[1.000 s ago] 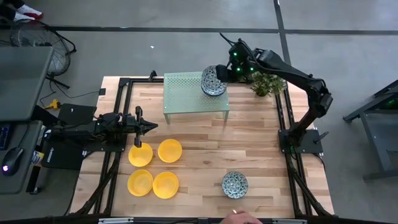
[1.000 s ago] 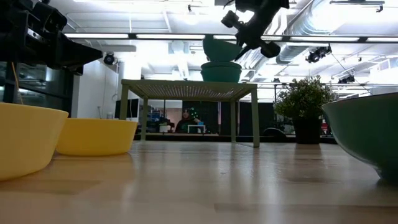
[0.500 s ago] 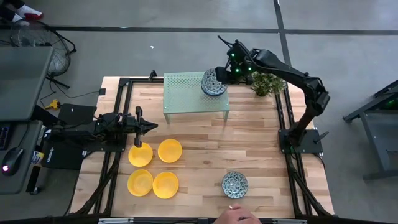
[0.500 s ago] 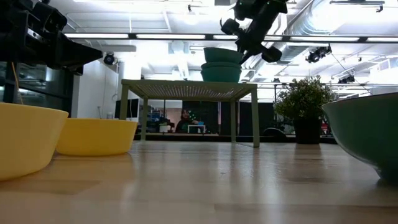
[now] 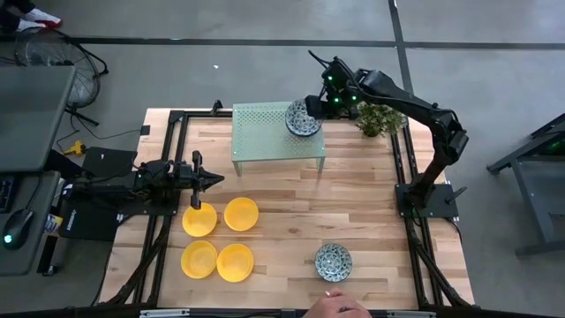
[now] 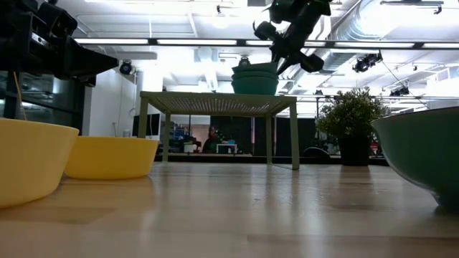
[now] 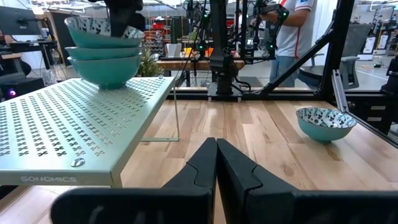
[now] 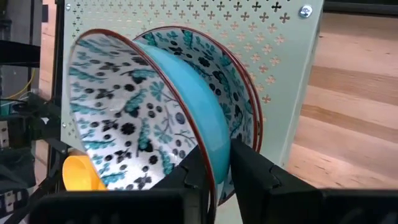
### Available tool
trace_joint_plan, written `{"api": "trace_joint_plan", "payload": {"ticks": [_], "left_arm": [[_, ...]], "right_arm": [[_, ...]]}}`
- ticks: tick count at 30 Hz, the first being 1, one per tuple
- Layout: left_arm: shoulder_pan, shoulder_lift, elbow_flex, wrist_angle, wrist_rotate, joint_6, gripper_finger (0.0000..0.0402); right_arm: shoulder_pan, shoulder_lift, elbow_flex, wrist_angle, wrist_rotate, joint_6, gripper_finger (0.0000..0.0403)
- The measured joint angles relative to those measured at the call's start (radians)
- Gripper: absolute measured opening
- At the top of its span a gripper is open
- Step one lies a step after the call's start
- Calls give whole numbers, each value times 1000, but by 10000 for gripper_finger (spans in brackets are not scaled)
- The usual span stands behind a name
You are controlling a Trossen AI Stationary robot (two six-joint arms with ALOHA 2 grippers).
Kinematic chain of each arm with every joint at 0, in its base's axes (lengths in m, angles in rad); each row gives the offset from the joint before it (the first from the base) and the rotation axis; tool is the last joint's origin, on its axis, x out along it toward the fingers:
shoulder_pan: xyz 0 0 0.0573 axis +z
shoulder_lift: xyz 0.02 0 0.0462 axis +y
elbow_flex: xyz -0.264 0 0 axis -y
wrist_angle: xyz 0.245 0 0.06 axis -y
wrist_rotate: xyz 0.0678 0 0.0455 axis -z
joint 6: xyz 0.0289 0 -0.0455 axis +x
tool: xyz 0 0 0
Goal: Pick & Place Mini bowls
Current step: Stack the blue patterned bowl on top of the other blue patterned bowl on the shelf
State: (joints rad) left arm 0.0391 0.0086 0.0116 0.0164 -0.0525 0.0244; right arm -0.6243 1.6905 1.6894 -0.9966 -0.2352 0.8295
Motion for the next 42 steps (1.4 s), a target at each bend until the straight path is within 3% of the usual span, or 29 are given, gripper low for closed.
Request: {"api": "trace_joint_plan", "payload": {"ticks": [10,27,42], "left_arm": [[0,0,0,0,0,0,7],[0,0,0,0,0,0,7],[0,0,0,0,0,0,7]], "right_arm": [[-7,0,0,23,3,-7,72],[-11,-15,0,29,-4,-45,77],[-11,-18,0,31,-6,-71,200]]}}
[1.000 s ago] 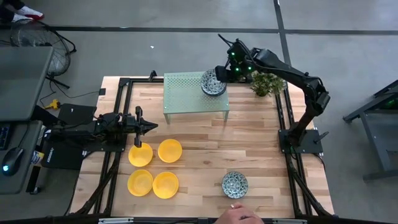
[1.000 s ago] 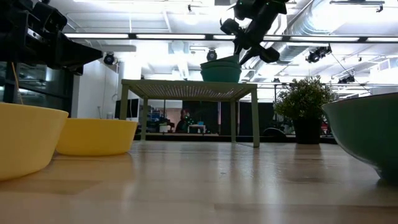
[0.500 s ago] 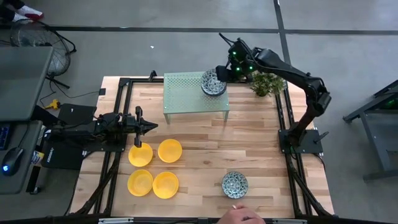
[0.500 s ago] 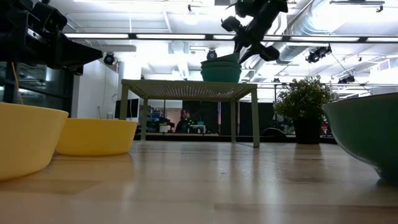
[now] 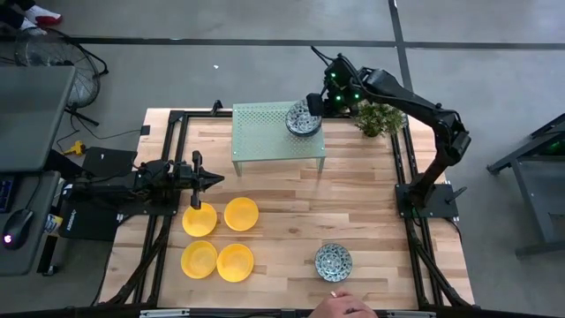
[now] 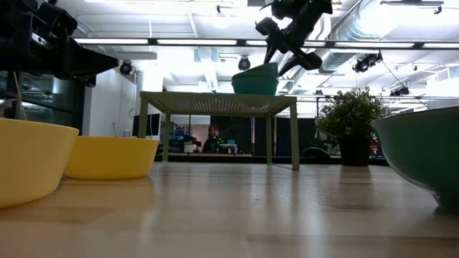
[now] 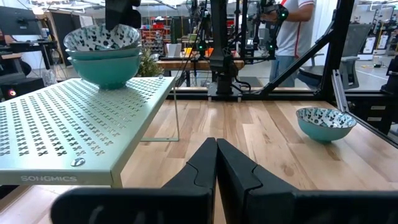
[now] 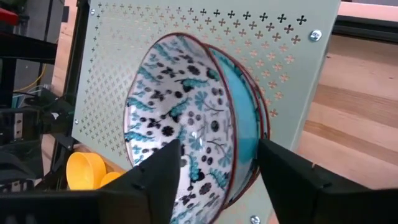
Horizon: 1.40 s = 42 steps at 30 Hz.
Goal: Pick & Place Mini bowls
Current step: Stack the blue patterned bowl on top of the other blue patterned bowl on the shelf
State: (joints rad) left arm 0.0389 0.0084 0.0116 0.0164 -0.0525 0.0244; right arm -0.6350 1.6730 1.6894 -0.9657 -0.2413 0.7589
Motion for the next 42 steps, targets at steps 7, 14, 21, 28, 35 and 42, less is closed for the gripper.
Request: {"api": "trace_joint_plan", "payload": {"ticks": [7,14,21,28,35,42], "left_arm": [[0,0,0,0,0,0,7],[0,0,0,0,0,0,7],[0,0,0,0,0,0,7],[0,0,0,0,0,0,7],[0,0,0,0,0,0,7],[0,0,0,0,0,0,7]], "right_arm": [[-6,-19,0,0,5,-5,229],[-7,-56,0,-6,15,-34,223],[25,-95,0,-67,88,-139,209],[117,-110,0,-84,246,-303,166],[219,-110,-2,-85,392,-376,92],[265,-147,-50,-33,495,-402,6]]}}
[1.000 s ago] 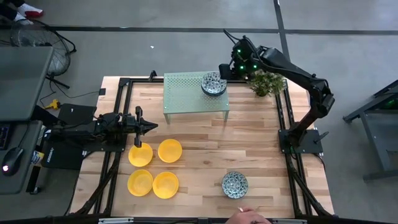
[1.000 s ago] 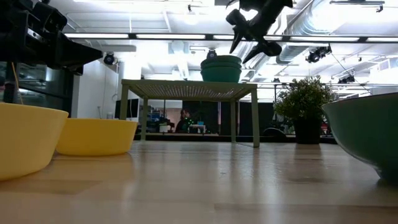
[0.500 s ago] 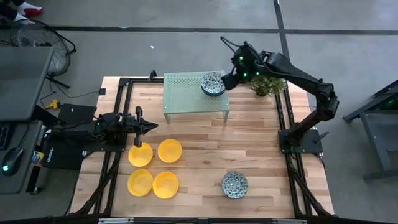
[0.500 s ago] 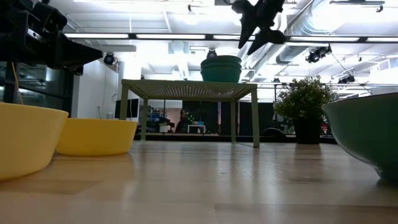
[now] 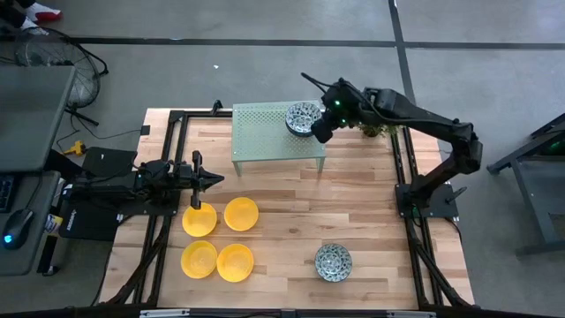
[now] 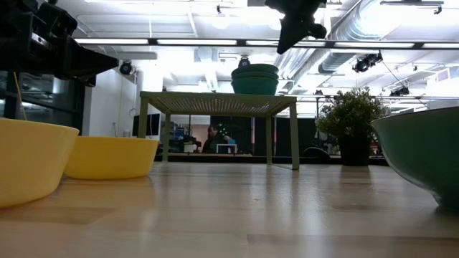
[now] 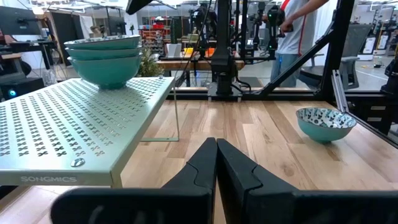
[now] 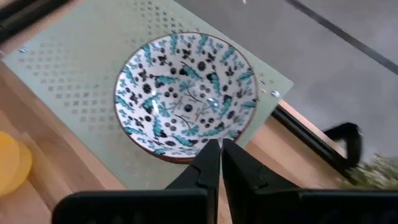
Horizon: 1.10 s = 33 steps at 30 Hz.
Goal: Pick & Place Mini bowls
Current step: Stack the blue patterned bowl on top of the other blue patterned bowl on the shelf
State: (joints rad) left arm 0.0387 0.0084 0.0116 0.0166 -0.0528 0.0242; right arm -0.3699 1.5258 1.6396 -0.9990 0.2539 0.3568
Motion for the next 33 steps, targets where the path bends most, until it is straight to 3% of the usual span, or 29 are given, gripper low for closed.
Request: {"api": "trace_joint_plan", "payload": {"ticks": [8,17,26,33], "left_arm": [[0,0,0,0,0,0,7],[0,0,0,0,0,0,7],[0,0,0,0,0,0,7],[0,0,0,0,0,0,7]], "right_arm": [[36,-156,-387,523,37,-67,2],[39,-177,-622,961,85,-171,0],[33,-176,-733,1129,116,-179,0],[19,-170,-742,1153,117,-209,0]]}}
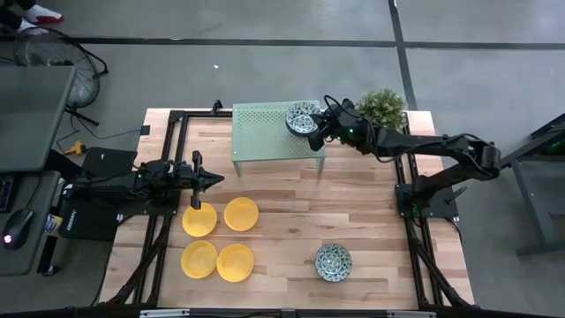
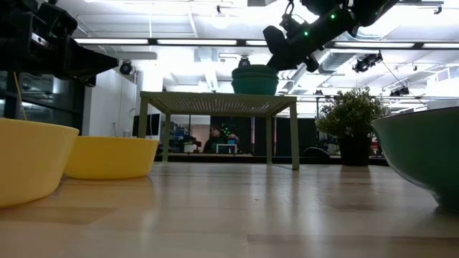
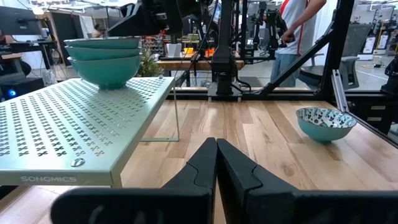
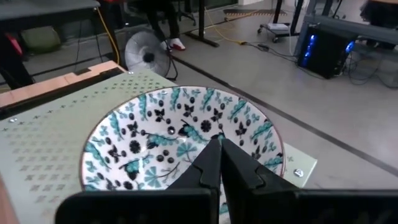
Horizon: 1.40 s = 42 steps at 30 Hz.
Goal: Pick & Place Mini bowls
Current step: Stack the blue patterned bowl on top of the other blue patterned bowl on the shelf
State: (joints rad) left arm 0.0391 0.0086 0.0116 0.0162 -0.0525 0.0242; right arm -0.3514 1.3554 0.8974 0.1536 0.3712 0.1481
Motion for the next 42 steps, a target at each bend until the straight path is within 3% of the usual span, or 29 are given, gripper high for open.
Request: {"api": "trace_joint_plan", "payload": {"ticks": [8,15,29,42], "left_arm": [[0,0,0,0,0,0,7],[0,0,0,0,0,0,7],[0,0,0,0,0,0,7],[0,0,0,0,0,0,7]], "right_arm": [[15,-11,34,-26,34,-22,0],[81,-89,127,-349,87,71,0],[331,-214,163,-833,85,461,0],[601,-217,160,-1115,-105,980,0]]}}
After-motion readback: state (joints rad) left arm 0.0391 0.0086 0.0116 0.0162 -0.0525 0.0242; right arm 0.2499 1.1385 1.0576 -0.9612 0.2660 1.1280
